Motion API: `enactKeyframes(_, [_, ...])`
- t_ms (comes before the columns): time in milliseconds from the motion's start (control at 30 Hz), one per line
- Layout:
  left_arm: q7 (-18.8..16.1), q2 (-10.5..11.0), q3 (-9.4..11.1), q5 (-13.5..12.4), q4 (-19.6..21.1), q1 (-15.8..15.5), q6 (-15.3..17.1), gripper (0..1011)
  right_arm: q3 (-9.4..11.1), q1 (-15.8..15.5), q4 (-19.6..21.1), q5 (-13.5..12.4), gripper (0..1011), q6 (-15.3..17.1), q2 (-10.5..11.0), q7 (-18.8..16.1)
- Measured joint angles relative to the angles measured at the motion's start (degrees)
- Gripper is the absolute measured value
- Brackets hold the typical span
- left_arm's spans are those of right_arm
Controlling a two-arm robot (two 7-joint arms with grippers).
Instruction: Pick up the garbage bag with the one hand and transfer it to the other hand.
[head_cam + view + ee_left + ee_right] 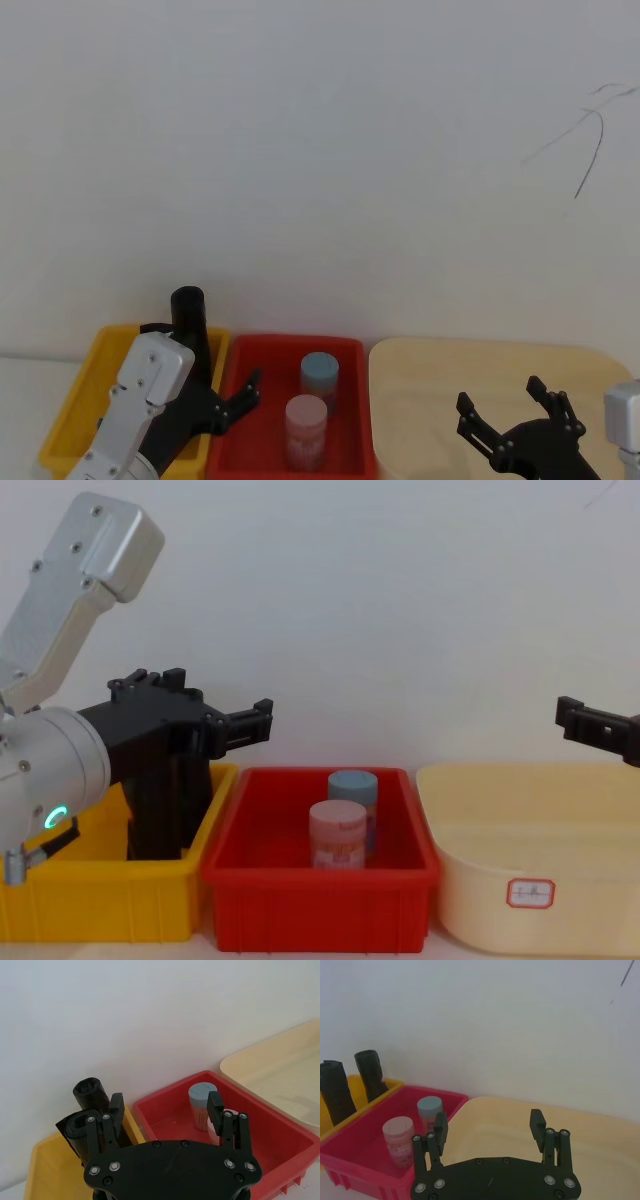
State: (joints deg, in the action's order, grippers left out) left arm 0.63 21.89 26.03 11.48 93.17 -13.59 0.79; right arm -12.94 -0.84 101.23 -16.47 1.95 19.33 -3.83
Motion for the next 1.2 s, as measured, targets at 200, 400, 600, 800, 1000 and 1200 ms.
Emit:
enactKeyframes(200, [0.0,0.0,0.0,0.0,0.0,0.0,0.0,1000,0.0,0.0,0.0,0.0,1001,0.0,0.0,0.0])
enactKeyframes(400, [0.0,0.0,0.0,0.0,0.0,0.0,0.0,1000,0.0,0.0,0.0,0.0,1001,0.0,0.0,0.0])
enactKeyframes(600, [0.0,0.0,0.0,0.0,0.0,0.0,0.0,1000,0.0,0.0,0.0,0.0,1001,0.0,0.0,0.0])
enactKeyframes(800, [0.0,0.0,0.0,0.0,0.0,0.0,0.0,1000,0.0,0.0,0.0,0.0,1001,0.0,0.0,0.0])
enactKeyframes(1000, [1.1,0.7,-0.4,0.4,1.0,0.6,0.0,1000,0.0,0.0,0.0,0.0,1001,0.0,0.0,0.0])
enactKeyframes(1200, [2.7,2.6,-1.9,1.9,3.0,2.3,0.1,1000,0.0,0.0,0.0,0.0,1001,0.0,0.0,0.0])
